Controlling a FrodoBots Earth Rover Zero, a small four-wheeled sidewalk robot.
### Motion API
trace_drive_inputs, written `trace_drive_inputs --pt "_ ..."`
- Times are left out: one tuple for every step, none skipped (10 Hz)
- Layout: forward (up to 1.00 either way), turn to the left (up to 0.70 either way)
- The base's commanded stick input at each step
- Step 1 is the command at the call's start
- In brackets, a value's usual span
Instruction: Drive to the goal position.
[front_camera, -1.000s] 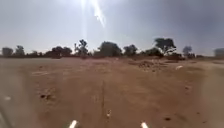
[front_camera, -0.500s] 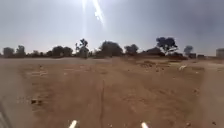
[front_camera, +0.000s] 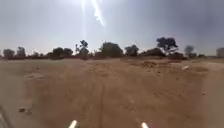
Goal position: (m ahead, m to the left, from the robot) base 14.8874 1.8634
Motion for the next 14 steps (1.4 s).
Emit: trace_drive_inputs --pt "0.50 0.00" --pt "0.50 0.00" --pt "0.50 0.00" --pt "0.50 0.00" --pt "0.50 0.00" --pt "0.50 0.00" --pt "0.50 0.00" --pt "0.50 0.00" --pt "0.50 0.00" --pt "0.50 0.00" --pt "0.50 0.00" --pt "0.50 0.00" --pt "0.50 0.00" --pt "0.50 0.00"
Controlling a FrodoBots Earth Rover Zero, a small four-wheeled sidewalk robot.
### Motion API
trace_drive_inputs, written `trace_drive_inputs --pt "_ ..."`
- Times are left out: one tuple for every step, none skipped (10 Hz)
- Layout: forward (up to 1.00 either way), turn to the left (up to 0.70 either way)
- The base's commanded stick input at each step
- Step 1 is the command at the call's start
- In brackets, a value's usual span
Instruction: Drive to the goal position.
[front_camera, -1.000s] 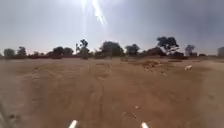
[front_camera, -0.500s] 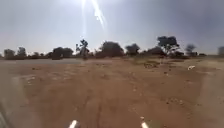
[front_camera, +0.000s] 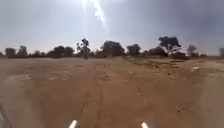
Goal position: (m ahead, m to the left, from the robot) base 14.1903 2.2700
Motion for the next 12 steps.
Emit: trace_drive_inputs --pt "0.50 0.00" --pt "0.50 0.00" --pt "0.50 0.00" --pt "0.50 0.00" --pt "0.50 0.00" --pt "0.50 0.00" --pt "0.50 0.00" --pt "0.50 0.00" --pt "0.50 0.00" --pt "0.50 0.00" --pt "0.50 0.00" --pt "0.50 0.00"
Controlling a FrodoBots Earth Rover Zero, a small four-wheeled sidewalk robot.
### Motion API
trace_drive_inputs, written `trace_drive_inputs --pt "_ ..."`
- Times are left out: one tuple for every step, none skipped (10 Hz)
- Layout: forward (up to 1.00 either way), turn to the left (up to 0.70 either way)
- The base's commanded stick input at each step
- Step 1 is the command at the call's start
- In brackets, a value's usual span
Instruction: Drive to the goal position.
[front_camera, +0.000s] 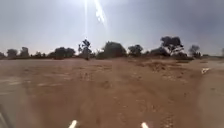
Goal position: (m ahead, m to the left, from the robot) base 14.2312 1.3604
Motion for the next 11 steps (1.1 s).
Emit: trace_drive_inputs --pt "0.50 0.00" --pt "0.50 0.00" --pt "0.50 0.00" --pt "0.50 0.00" --pt "0.50 0.13" --pt "0.50 0.23" --pt "0.50 0.30" --pt "0.50 0.37" --pt "0.50 0.44" --pt "0.50 0.46" --pt "0.50 0.00"
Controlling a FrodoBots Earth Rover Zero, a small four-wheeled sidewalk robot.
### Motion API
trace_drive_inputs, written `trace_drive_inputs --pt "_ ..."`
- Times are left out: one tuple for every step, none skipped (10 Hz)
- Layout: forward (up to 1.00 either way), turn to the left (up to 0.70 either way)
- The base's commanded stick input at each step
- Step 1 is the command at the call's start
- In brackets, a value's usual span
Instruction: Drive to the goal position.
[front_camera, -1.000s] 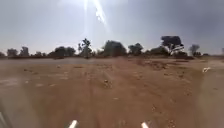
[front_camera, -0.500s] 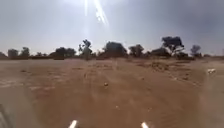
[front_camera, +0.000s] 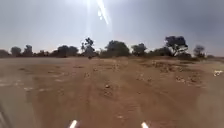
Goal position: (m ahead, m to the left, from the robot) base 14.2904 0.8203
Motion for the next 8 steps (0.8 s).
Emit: trace_drive_inputs --pt "0.50 0.00" --pt "0.50 0.00" --pt "0.50 0.00" --pt "0.50 0.00" --pt "0.50 0.00" --pt "0.50 0.00" --pt "0.50 0.00" --pt "0.50 0.00"
